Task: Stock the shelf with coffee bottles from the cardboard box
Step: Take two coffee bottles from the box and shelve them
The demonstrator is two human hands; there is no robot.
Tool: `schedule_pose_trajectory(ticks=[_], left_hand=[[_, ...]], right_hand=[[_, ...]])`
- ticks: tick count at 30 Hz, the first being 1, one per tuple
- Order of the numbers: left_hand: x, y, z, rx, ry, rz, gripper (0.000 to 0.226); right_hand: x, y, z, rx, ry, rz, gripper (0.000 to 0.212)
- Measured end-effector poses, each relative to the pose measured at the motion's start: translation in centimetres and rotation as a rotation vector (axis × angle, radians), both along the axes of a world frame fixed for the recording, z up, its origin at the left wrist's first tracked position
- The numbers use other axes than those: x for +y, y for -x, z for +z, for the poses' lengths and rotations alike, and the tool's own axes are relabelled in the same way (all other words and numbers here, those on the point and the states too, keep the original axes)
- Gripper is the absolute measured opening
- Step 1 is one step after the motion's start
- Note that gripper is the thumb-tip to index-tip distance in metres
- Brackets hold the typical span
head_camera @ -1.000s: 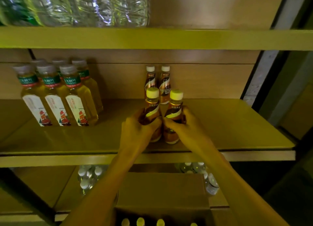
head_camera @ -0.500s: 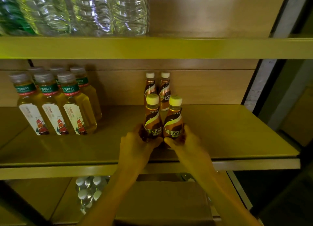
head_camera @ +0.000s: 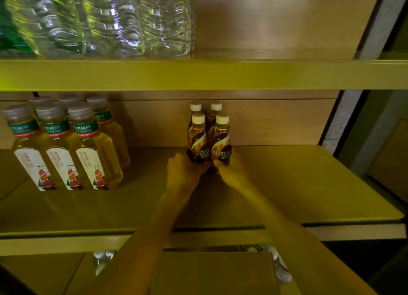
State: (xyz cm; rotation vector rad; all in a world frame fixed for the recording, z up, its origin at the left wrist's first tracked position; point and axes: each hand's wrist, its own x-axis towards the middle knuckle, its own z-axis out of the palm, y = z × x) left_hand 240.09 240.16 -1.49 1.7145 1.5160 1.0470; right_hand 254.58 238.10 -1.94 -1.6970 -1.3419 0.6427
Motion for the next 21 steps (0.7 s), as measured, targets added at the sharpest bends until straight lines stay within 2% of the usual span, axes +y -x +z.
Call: schedule_pose_trajectory(ticks=[10, 14, 16, 18, 21], left_hand=[[2.9, -0.6, -0.3, 0.001, -0.047, 0.011, 0.047], [2.7, -0.4, -0.1, 0.122, -0.042, 0.002, 0.05], [2.0, -0.1, 0.5, 0.319, -0.059, 0.033, 0.056], [0.7, 0.7, 1.1, 0.498, -0.092, 0.065, 0.063], [-2.2, 1.8, 2.1, 0.6, -0.098, 0.052, 0.062]], right_hand=[[3.8, -0.9, -0.5, 0.005, 0.001, -0.003, 0.045], [3.3, -1.0, -0.1, -0.015, -0.006, 0.004, 0.045], [2.6, -1.0, 0.4, -0.108, 0.012, 0.005, 0.047], [1.3, -1.1, 0.8, -0.317, 0.016, -0.017, 0.051], [-1.7, -1.2, 1.3, -0.571, 0.02, -0.033, 0.047]])
